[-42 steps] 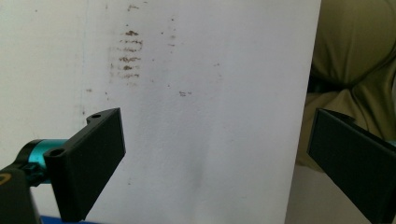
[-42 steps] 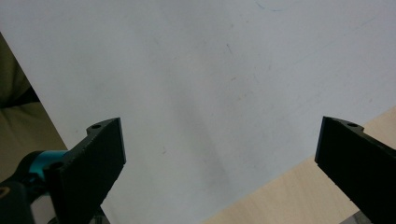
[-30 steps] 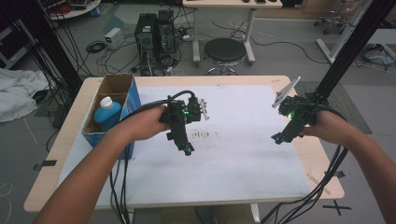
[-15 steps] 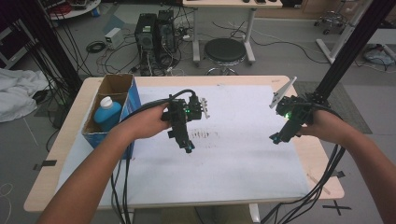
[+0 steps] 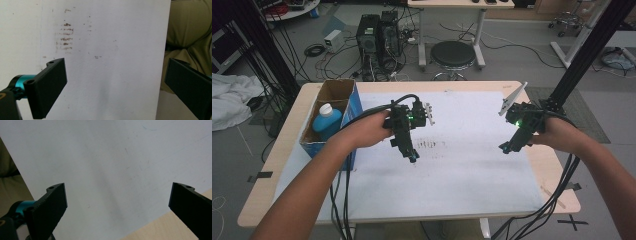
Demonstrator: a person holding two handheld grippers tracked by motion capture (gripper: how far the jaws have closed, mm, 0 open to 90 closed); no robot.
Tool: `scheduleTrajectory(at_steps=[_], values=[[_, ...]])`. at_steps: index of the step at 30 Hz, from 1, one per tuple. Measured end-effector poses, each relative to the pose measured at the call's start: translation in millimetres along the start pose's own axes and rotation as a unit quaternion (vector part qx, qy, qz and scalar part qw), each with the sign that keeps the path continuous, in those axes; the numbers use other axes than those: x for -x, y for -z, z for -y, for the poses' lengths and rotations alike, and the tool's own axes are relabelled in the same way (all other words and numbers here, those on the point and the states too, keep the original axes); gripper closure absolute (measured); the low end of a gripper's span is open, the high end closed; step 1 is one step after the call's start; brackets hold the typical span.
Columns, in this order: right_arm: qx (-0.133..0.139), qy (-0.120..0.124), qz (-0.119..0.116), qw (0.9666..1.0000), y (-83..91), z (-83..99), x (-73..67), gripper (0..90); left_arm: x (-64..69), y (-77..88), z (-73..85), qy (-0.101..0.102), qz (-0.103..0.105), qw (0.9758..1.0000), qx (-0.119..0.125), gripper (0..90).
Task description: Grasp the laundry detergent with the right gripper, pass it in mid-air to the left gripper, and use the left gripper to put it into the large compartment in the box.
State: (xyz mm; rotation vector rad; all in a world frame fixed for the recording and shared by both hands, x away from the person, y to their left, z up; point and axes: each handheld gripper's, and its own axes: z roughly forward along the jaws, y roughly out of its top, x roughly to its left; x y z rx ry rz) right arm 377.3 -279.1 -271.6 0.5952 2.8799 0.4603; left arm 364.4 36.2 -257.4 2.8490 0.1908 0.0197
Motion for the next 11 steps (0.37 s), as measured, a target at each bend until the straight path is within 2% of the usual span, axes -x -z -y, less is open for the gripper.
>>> scheduleTrajectory(at_steps=[11], values=[[0.004, 0.003, -0.001, 1.0000, 2.1, 0.3, -2.2, 0.8, -0.8, 1.9, 2.7, 0.006, -0.004, 1.0000, 0.001, 4.3]])
